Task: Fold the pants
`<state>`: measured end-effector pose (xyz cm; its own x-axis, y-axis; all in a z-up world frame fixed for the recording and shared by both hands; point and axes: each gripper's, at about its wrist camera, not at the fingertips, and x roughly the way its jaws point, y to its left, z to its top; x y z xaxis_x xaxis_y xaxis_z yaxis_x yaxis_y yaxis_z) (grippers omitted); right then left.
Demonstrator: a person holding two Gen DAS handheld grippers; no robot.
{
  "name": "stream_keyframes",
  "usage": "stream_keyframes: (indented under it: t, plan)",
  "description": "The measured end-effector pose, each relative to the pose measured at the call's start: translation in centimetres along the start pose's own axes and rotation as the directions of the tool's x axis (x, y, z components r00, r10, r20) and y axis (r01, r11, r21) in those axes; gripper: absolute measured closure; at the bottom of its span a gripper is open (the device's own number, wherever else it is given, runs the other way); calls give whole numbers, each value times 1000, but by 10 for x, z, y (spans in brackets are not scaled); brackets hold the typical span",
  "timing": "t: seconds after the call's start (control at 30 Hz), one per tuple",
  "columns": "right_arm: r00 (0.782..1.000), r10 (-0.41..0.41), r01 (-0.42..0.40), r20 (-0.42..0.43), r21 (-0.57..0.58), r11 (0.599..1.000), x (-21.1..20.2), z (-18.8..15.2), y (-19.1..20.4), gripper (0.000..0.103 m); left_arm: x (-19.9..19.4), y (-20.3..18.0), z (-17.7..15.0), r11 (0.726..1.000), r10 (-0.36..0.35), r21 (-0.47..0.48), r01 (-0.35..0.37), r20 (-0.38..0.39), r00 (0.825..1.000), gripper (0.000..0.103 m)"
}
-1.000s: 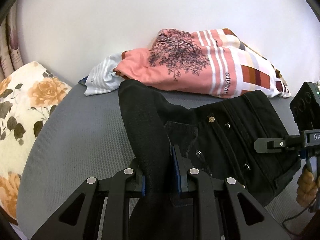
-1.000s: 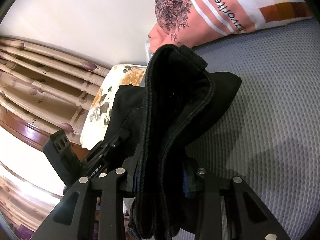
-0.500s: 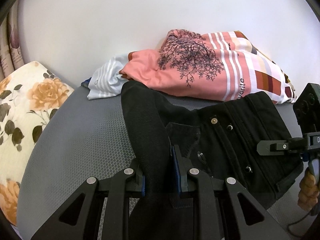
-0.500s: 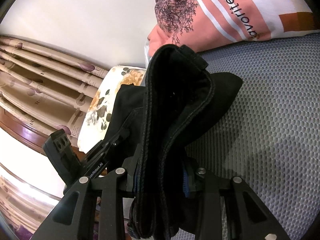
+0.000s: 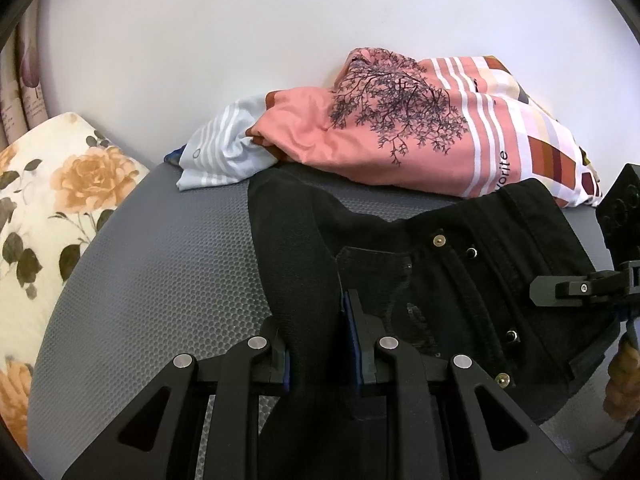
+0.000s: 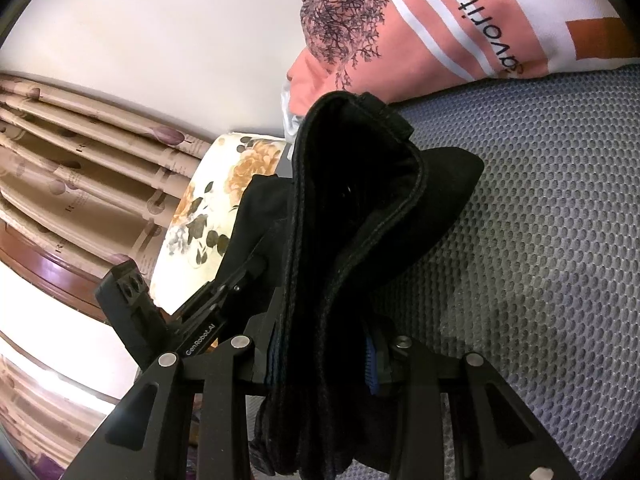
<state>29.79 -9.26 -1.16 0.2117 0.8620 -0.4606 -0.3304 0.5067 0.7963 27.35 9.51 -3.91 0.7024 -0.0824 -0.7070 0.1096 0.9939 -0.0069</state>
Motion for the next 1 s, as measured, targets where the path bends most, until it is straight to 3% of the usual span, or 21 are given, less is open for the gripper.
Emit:
stream_keyframes:
  t: [0.33,0.63,1.0]
  plan:
    - [1000,-16,16,8,8,1000,-1,-4,-11,72,9,6,-6,1000,10,4,-10,-9,1000,80]
    - [994,-102,104,35,-47,993,-1,-16,-14,72,16,8,-16,999,40,12,-40,7,999,76]
    - [972,-209,221,111,-104,970,5,-28,-13,71,19,9,-27,997,71,13,-72,43,997,70]
